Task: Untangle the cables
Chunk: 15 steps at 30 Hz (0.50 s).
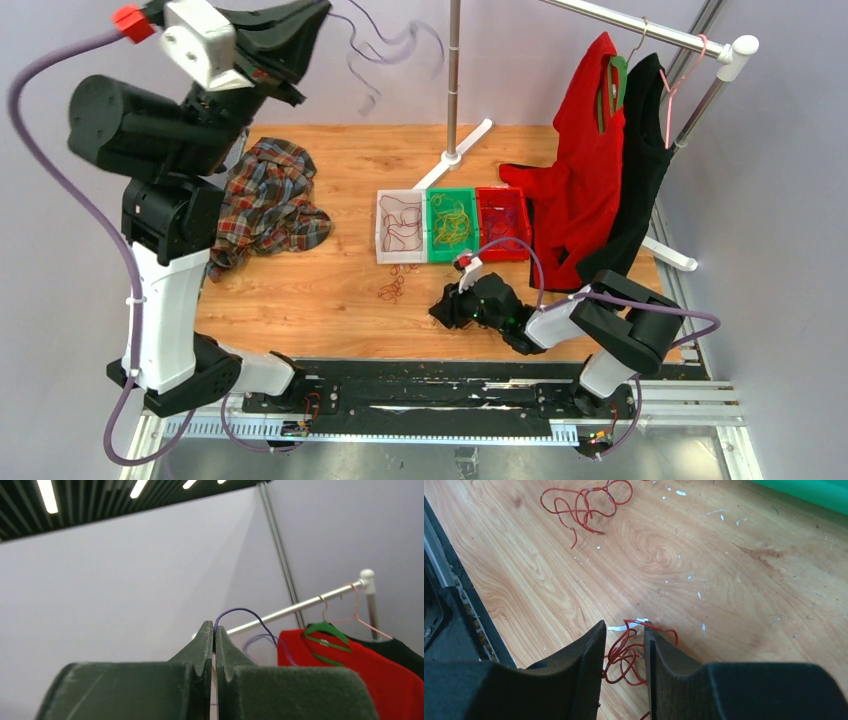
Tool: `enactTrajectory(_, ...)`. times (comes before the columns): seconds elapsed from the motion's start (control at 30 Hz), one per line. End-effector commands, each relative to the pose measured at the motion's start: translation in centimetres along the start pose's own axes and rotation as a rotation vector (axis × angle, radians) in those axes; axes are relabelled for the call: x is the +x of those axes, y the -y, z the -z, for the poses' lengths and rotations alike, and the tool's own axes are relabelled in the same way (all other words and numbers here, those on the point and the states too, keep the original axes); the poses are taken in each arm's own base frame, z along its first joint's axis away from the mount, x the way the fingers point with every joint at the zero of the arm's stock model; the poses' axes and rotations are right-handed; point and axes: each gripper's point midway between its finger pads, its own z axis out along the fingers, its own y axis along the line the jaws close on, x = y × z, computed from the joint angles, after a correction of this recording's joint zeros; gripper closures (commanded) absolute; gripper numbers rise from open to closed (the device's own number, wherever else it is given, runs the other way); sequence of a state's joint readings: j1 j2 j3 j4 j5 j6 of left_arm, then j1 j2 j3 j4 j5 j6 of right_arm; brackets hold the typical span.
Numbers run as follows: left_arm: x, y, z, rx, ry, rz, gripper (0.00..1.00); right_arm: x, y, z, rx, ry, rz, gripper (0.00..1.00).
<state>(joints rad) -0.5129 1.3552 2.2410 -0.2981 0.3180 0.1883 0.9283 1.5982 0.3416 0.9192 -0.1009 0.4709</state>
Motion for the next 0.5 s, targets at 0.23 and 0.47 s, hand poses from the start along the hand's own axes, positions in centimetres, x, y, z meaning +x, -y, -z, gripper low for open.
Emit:
enactTrajectory(0.23, -5.6, -2.1, 1.4, -0.104, 0.157, -0.104, 1.0, -3.6, -2.2, 0.6, -0.04, 0.073, 0.024, 0.76)
enactTrajectory(0.47, -4.4, -1.7, 3.2, -0.108, 0.115, -0.152, 1.0, -12.4, -6.0, 1.3, -0.074, 0.186, 0.108, 0.99)
